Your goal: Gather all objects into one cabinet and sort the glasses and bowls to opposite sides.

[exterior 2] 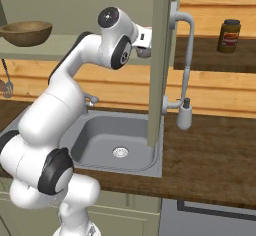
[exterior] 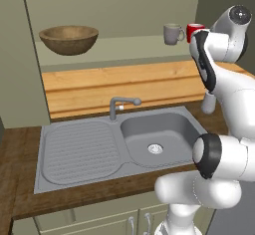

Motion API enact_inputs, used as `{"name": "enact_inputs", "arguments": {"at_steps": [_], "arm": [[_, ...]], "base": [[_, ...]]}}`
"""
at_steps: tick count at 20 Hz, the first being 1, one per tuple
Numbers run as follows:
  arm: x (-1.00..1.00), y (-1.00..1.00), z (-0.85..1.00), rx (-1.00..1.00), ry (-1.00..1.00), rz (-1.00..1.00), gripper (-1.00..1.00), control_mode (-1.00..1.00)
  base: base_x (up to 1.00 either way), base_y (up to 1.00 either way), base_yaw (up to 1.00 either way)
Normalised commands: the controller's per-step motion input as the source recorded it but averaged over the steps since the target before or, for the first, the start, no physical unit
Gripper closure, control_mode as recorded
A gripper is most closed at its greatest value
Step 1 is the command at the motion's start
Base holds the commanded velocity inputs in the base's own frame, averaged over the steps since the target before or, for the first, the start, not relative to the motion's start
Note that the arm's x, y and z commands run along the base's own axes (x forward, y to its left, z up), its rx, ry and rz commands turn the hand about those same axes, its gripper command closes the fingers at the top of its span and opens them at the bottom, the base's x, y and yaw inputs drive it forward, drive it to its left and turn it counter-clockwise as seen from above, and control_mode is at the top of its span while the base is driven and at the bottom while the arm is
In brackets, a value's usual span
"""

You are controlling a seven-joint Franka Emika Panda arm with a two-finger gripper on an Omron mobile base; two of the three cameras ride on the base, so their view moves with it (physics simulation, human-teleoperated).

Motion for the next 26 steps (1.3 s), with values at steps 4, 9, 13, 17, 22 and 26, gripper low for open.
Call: {"name": "enact_inputs", "arguments": {"at_steps": [4,9,13,17,22,26], "arm": [[0.23,0.0,0.0,0.0,0.0,-0.02,1.0,-1.0],[0.17,0.0,0.0,0.0,0.0,-0.01,1.0,-1.0],[0.05,0.0,-0.1,0.0,0.02,-0.01,1.0,-1.0],[0.0,-0.02,-0.19,0.0,0.02,-0.01,1.0,-1.0],[0.0,-0.01,-0.19,0.0,0.01,0.0,1.0,-1.0],[0.0,0.0,-0.02,0.0,0.0,0.0,-1.0,-1.0]], "base": [[0.0,0.0,0.0],[0.0,0.0,0.0],[0.0,0.0,0.0],[0.0,0.0,0.0],[0.0,0.0,0.0],[0.0,0.0,0.0]]}}
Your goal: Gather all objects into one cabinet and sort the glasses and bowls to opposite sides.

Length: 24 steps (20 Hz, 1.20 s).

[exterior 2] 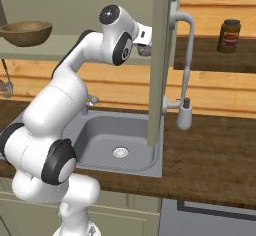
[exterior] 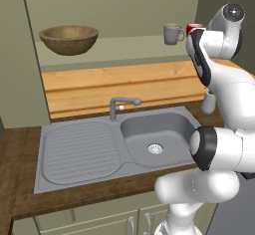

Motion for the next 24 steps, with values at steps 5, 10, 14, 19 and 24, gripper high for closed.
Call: {"name": "enact_inputs", "arguments": {"at_steps": [5,10,14,19,24], "arm": [[0.0,0.0,0.0,0.0,0.0,0.0,-1.0,-1.0],[-0.21,0.0,0.0,0.0,0.0,0.0,-1.0,-1.0],[-0.4,0.0,0.0,0.0,0.0,0.0,-1.0,-1.0],[-0.75,0.01,0.0,-0.01,0.0,0.0,-1.0,-1.0],[-0.99,0.36,0.0,-0.04,-0.04,0.0,-1.0,-1.0]], "base": [[0.0,0.0,0.0],[0.0,0.0,0.0],[0.0,0.0,0.0],[0.0,0.0,0.0],[0.0,0.0,0.0]]}}
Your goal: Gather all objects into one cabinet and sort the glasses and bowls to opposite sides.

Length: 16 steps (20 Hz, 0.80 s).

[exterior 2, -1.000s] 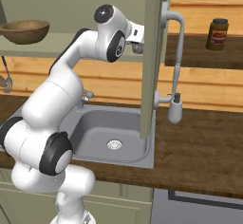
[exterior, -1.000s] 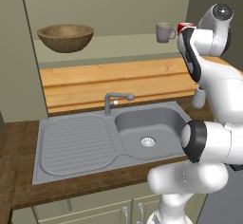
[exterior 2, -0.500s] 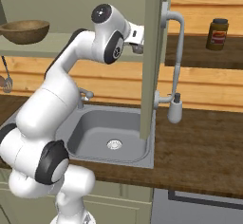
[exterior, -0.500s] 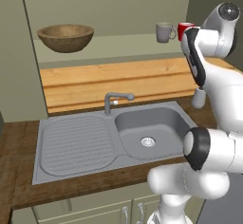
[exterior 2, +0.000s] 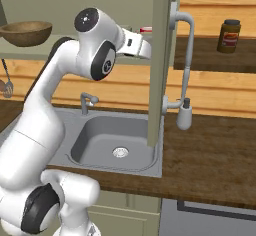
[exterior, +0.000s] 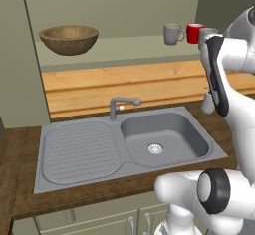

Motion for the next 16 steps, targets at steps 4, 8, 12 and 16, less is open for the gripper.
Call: {"name": "enact_inputs", "arguments": {"at_steps": [4,8,12,16], "arm": [[-0.85,0.86,0.0,-0.03,0.0,0.0,-1.0,-1.0],[-0.57,0.93,0.12,0.0,0.02,0.0,-1.0,-1.0],[-0.57,0.7,0.35,0.0,0.09,0.01,-1.0,-1.0],[-0.89,0.51,0.19,0.06,0.12,0.03,-1.0,-1.0]], "base": [[0.0,0.0,0.0],[0.0,0.0,0.0],[0.0,0.0,0.0],[0.0,0.0,0.0]]}}
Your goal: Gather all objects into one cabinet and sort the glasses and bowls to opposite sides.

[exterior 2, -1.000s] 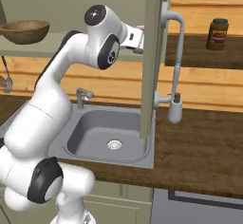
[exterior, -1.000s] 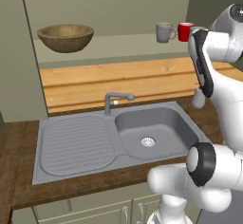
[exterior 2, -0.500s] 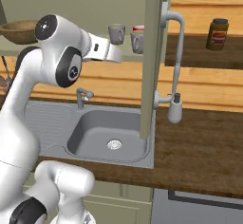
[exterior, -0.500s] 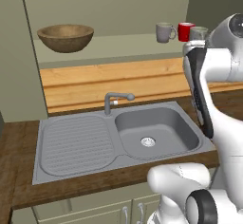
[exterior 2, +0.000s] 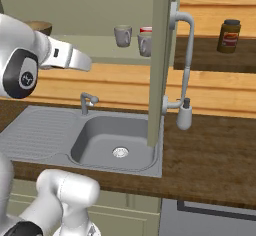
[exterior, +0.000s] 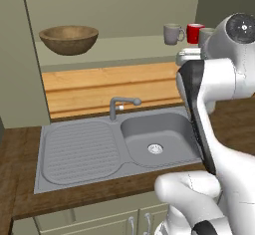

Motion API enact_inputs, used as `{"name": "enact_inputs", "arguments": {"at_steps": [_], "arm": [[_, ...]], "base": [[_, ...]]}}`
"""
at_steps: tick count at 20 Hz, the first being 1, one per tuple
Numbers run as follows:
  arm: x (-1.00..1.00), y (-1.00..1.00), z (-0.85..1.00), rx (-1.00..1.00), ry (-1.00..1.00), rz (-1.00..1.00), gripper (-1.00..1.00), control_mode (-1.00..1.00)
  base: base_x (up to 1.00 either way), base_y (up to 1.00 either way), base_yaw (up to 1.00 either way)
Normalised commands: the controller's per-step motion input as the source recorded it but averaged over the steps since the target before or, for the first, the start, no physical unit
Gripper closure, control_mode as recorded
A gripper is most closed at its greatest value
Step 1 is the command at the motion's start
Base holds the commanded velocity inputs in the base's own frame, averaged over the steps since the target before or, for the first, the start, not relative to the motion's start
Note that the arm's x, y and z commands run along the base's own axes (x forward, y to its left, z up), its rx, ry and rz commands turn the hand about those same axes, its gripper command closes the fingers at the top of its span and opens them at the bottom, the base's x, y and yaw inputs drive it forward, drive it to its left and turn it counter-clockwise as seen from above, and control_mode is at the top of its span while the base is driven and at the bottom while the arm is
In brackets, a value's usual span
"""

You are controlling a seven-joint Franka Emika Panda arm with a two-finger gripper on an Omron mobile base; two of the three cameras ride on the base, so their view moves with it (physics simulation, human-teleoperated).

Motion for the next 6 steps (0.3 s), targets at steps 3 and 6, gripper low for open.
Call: {"name": "enact_inputs", "arguments": {"at_steps": [3,6], "arm": [[-1.0,0.17,0.04,0.14,0.18,0.09,-1.0,-1.0],[-1.0,0.05,0.0,0.18,0.17,0.12,-1.0,-1.0]], "base": [[0.0,0.0,0.0],[0.0,0.0,0.0]]}}
